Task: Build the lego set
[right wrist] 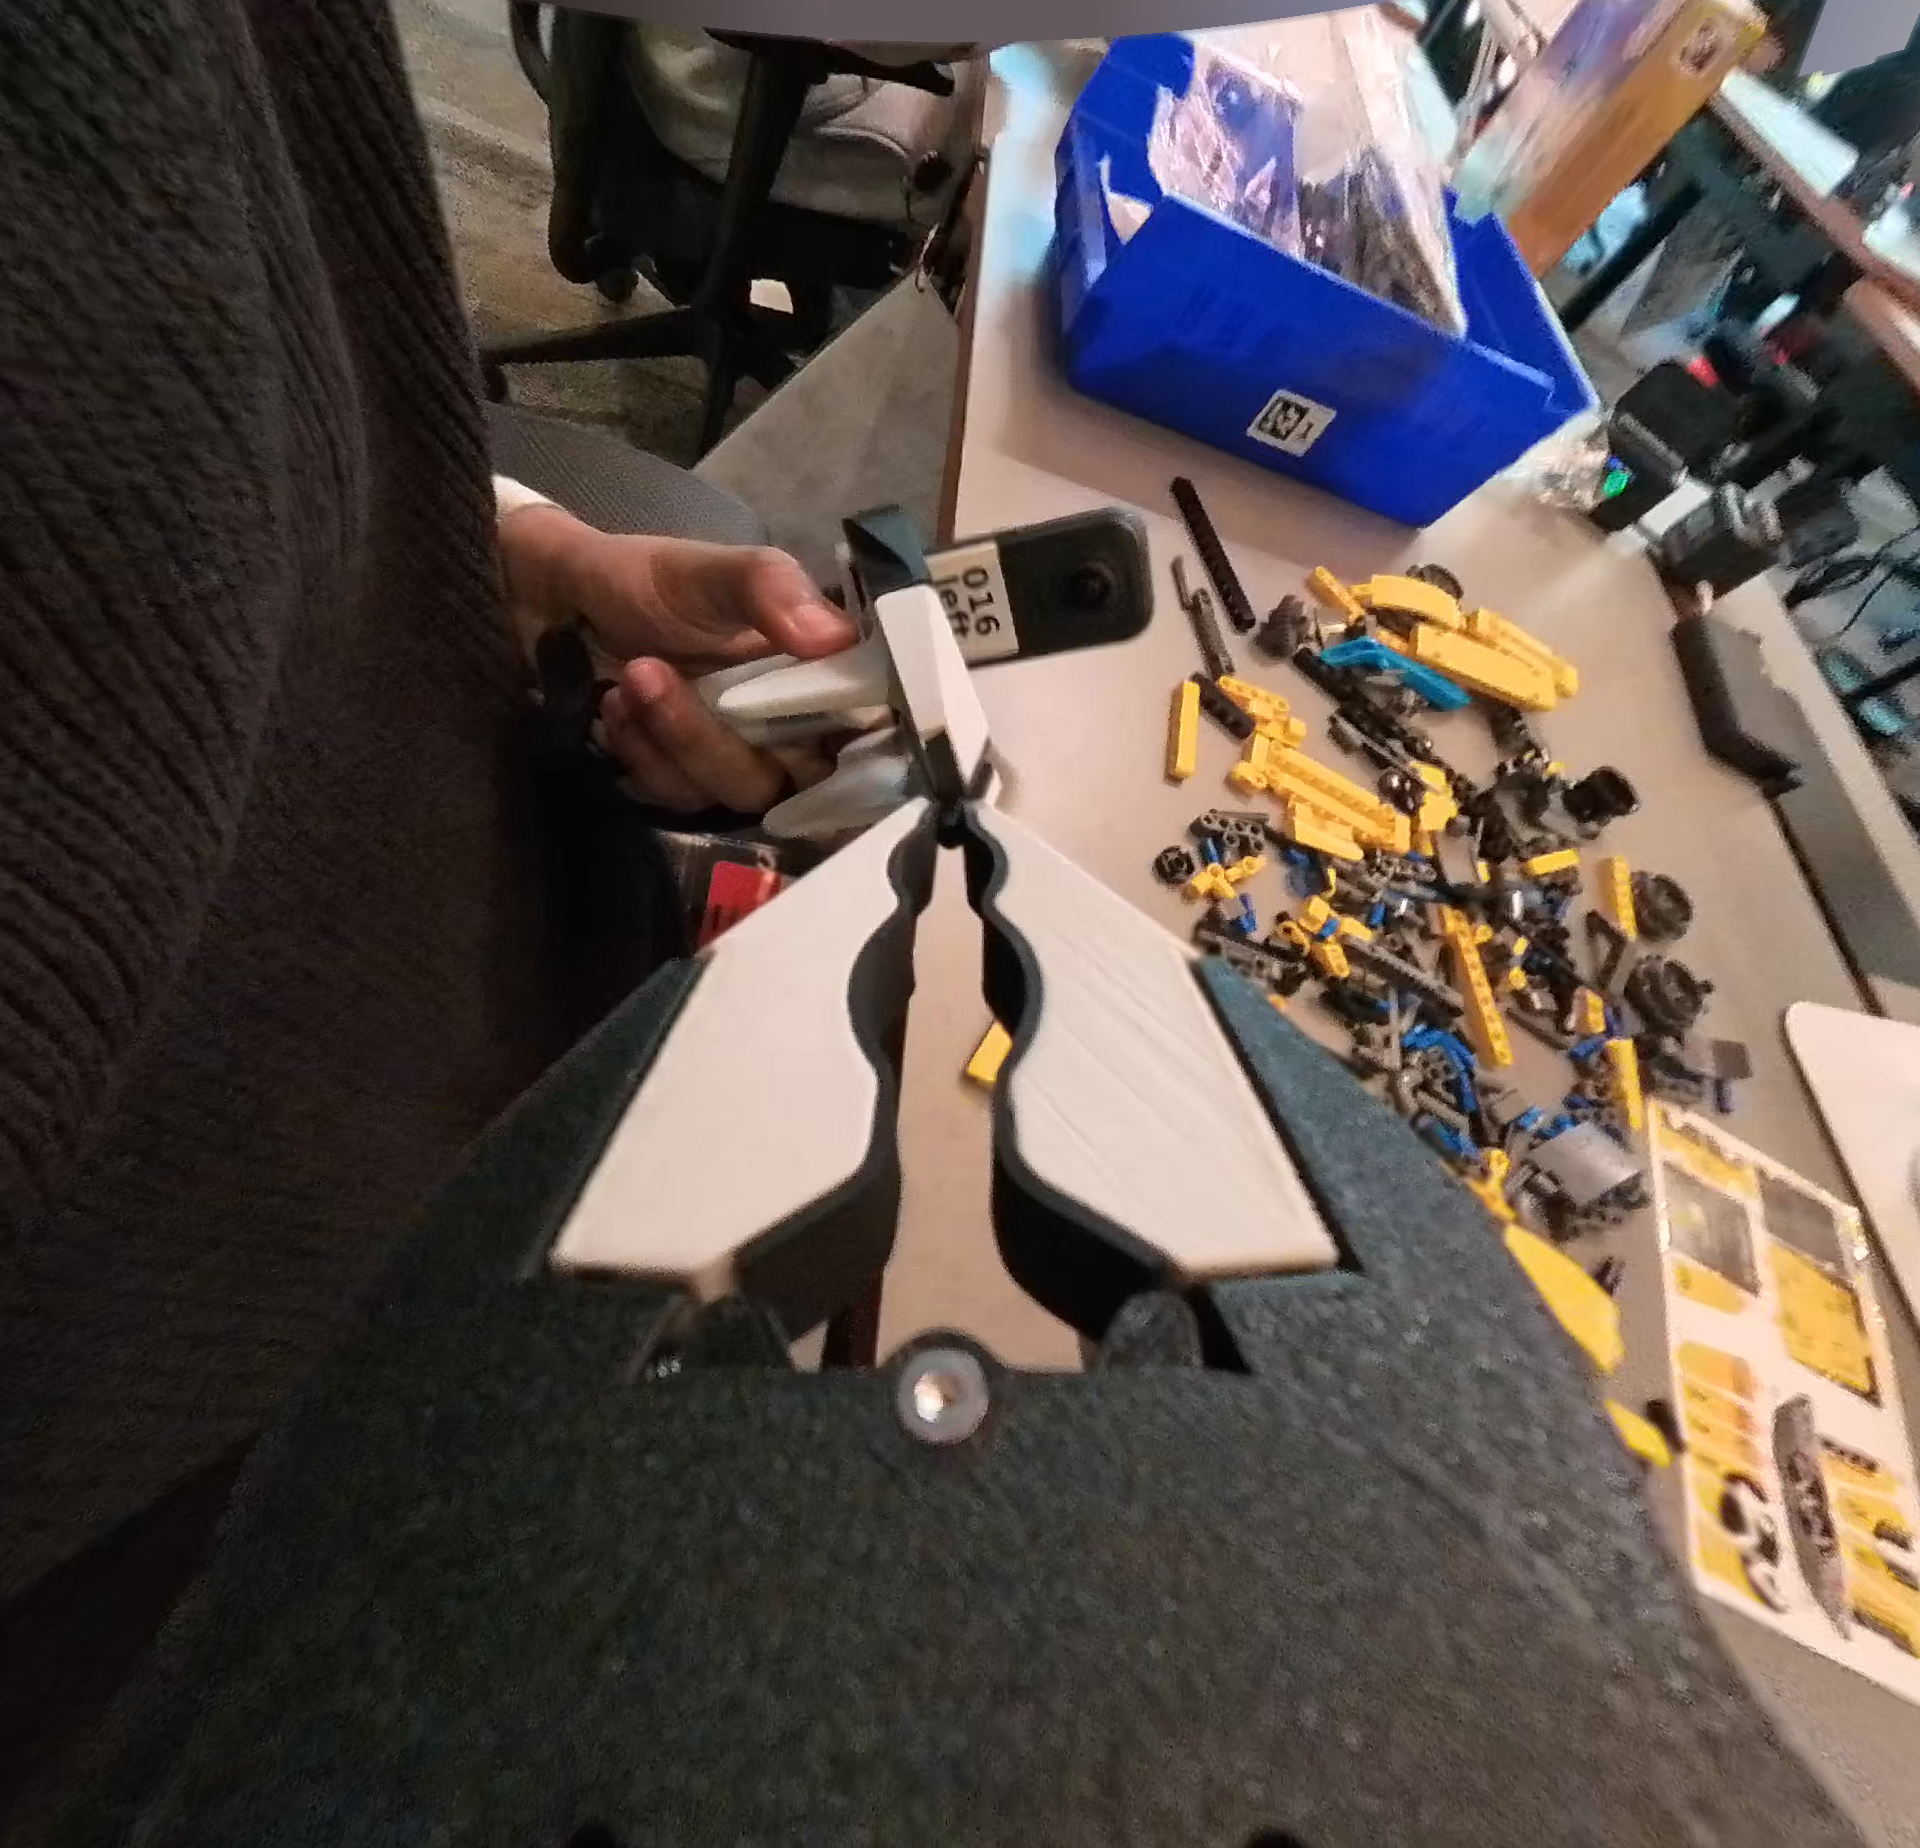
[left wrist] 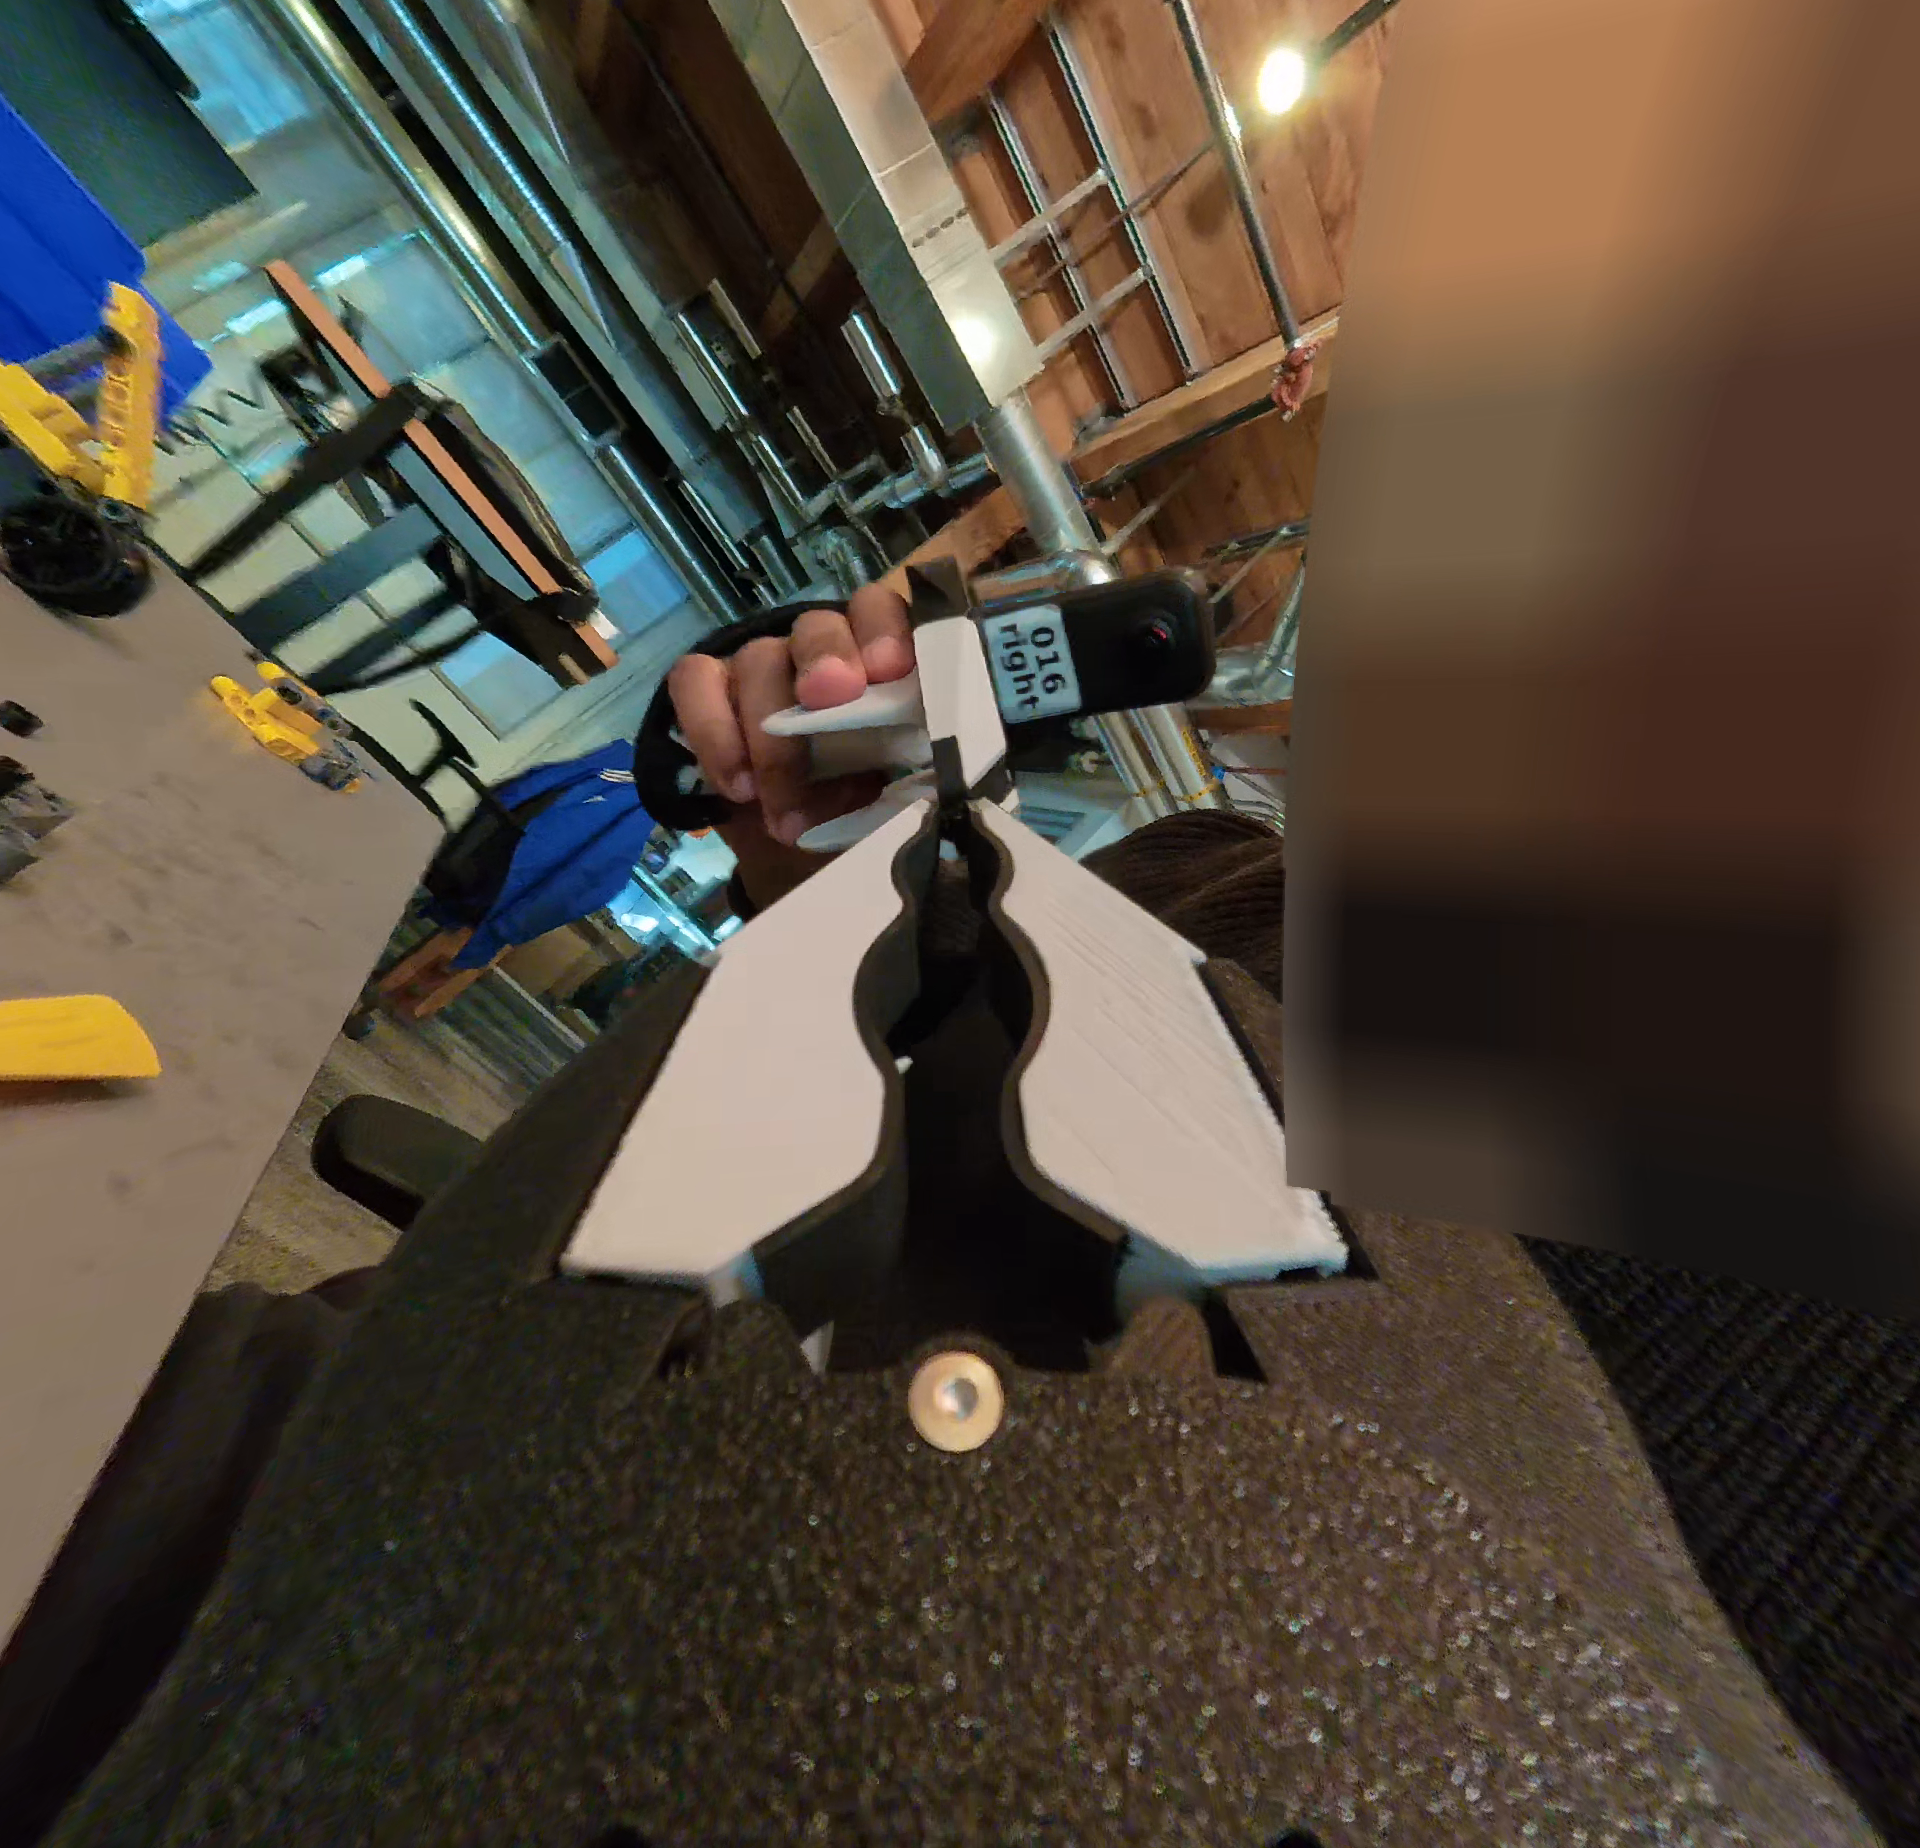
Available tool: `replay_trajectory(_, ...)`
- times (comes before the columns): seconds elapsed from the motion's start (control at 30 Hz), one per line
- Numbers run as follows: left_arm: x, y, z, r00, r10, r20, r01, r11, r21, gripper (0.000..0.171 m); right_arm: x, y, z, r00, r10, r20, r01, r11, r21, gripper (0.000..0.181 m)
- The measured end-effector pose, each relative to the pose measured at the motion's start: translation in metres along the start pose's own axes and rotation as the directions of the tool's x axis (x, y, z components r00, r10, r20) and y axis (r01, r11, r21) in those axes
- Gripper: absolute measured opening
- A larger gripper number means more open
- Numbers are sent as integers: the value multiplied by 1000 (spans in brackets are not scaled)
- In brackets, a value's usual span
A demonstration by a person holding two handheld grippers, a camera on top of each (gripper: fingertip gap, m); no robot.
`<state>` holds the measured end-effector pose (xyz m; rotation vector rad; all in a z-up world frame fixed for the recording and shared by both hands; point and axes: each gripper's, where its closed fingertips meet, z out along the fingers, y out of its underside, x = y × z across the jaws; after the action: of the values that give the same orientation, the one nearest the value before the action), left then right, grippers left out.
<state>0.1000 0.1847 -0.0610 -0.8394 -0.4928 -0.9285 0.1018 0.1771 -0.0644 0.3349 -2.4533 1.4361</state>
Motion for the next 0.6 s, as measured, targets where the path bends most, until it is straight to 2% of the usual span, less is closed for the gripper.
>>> replay_trajectory(0.03,-5,-3,-2,999,23,44,-24,1000,20,6,3,3,0,1000,28,-1,-28,999,-17,3)
replay_trajectory(0.07,-13,-8,-5,991,65,121,-70,997,39,10,9,7,0,998,59,-13,-60,997,-40,3)
replay_trajectory(0.13,-30,-19,-19,928,191,320,-215,976,40,21,28,24,-2,989,134,-67,-141,984,-112,3)
replay_trajectory(0.2,-30,-30,-30,861,293,415,-330,944,16,21,48,58,-6,966,234,-115,-256,934,-249,3)
replay_trajectory(0.27,-28,-38,-37,804,362,472,-405,914,-12,22,59,96,-8,939,307,-154,-344,847,-406,2)
replay_trajectory(0.33,-30,-40,-42,763,398,509,-442,896,-39,21,59,121,-8,928,344,-146,-367,770,-521,2)
replay_trajectory(0.4,-32,-40,-43,754,405,517,-446,894,-50,22,55,136,-4,929,352,-115,-346,715,-607,2)
replay_trajectory(0.6,-34,-41,-48,757,401,516,-437,898,-56,21,45,146,8,935,354,-21,-265,656,-707,2)
